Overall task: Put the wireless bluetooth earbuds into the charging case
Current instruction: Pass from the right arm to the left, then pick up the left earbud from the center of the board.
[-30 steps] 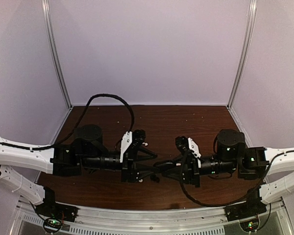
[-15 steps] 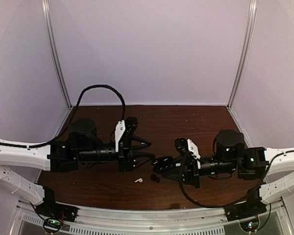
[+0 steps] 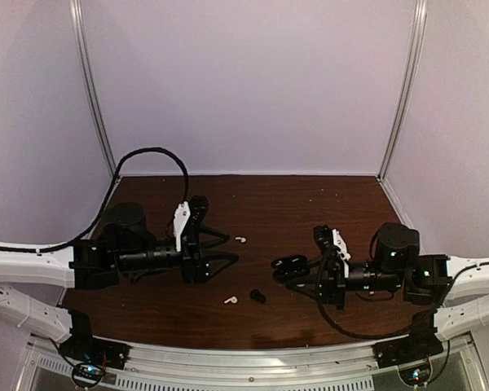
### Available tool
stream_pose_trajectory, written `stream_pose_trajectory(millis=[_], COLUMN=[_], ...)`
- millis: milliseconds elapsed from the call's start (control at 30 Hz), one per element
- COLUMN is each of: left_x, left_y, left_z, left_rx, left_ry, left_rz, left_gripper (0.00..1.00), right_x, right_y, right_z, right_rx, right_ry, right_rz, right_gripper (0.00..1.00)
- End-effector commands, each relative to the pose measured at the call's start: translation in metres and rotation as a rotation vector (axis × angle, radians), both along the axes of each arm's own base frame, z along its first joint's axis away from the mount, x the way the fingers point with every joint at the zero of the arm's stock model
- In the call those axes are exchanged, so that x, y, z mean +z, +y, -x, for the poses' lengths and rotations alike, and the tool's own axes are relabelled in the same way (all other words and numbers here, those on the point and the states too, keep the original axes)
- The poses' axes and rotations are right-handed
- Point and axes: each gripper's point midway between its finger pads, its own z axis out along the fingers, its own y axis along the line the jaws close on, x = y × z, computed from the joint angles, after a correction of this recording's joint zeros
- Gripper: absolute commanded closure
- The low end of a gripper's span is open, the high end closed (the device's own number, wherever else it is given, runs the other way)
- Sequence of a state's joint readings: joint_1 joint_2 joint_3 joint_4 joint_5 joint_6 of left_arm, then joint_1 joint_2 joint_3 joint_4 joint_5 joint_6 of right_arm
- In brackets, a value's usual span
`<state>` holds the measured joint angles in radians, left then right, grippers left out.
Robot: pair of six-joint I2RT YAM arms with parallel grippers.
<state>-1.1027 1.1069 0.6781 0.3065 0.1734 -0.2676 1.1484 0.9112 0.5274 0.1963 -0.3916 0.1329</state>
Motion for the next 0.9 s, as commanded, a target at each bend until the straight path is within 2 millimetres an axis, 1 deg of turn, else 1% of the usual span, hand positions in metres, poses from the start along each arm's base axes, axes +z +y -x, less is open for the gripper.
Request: stream_pose_trajectory(millis=[0,133,233,400,433,567,667,867], left_x=[-0.043,-0.072,-0.094,-0.138,-0.150,-0.179,-0.191,-0.205], left_y=[0.009,0.006,-0.002,-0.011,-0.012,-0.018,-0.024,-0.032], left_z=[-0.019,-0.027,-0.042,-0.062,-0.064,-0.070,-0.072,-0.075], left_rx=[0.076,0.082,0.091,0.082,0.088,0.104,0.106,0.122], left_ry=[0.092,0.141,0.185,0.339,0.364,0.430,0.468,0.514], left_rz=[-0.110,-0.159,-0.221,-0.285,-0.304,-0.365,-0.379,-0.404], left_gripper=[0.39,0.39,0.42,0.52,0.54,0.61,0.63,0.69], right_x=[0.018,0.016,0.013,0.012,0.011,0.012,0.011,0.008], right_y=[-0.017,-0.030,-0.036,-0.040,-0.041,-0.042,-0.042,-0.042], right_z=[-0.008,-0.014,-0.014,-0.013,-0.012,-0.012,-0.012,-0.013], right_rx=[-0.046,-0.090,-0.104,-0.106,-0.106,-0.108,-0.107,-0.114], right_ry=[0.044,0.078,0.090,0.103,0.104,0.099,0.094,0.086], right_rz=[-0.108,-0.145,-0.153,-0.165,-0.166,-0.170,-0.162,-0.149], right_gripper=[0.94,0.94,0.94,0.94,0.94,0.94,0.93,0.93])
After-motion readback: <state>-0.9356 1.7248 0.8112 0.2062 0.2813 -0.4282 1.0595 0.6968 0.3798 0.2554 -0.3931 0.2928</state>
